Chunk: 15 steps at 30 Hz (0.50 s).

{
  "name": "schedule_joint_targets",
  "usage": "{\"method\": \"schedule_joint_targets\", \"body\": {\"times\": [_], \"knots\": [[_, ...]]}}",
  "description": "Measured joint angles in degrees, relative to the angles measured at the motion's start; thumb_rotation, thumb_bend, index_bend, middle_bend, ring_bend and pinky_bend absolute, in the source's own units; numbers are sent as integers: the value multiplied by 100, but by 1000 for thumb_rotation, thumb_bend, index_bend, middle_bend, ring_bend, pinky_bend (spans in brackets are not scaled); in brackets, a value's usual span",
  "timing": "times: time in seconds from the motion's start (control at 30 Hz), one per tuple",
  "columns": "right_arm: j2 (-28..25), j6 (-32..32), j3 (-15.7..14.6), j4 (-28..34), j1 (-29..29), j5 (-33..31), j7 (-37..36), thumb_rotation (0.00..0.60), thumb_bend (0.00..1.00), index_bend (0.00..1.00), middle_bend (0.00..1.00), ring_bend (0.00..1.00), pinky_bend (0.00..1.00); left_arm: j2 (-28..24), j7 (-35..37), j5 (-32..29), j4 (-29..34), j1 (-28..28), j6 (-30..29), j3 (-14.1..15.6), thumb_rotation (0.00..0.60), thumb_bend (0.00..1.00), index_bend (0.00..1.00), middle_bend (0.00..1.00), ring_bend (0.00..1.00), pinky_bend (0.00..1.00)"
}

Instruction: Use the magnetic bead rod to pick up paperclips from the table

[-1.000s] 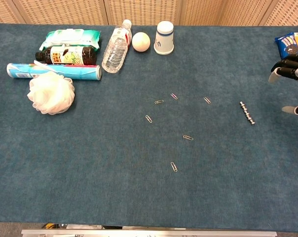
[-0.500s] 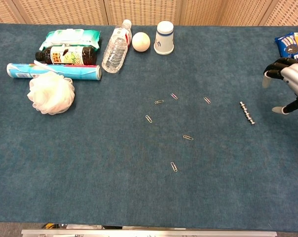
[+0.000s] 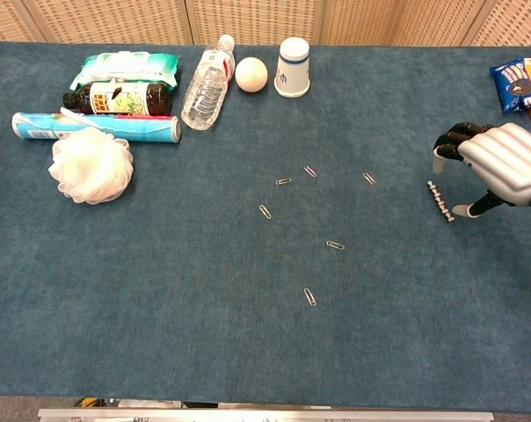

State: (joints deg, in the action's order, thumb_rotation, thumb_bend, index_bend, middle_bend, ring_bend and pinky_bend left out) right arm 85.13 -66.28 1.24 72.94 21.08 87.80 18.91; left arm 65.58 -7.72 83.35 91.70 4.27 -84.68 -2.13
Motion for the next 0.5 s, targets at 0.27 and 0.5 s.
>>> {"method": "schedule_joint_targets", "body": {"times": [0.27,0.5], "knots": [[142,43,-89,-162,39,34,81,600,54,440,285,170,336,-12,35,32,-6,-18,-35,6,600,137,416,435,355,534],[249,80,-122,-297,59,10,131,600,54,440,282,169,335,-13,31,38,-5,-21,-35,9,600,137,416,435,355,534]]}}
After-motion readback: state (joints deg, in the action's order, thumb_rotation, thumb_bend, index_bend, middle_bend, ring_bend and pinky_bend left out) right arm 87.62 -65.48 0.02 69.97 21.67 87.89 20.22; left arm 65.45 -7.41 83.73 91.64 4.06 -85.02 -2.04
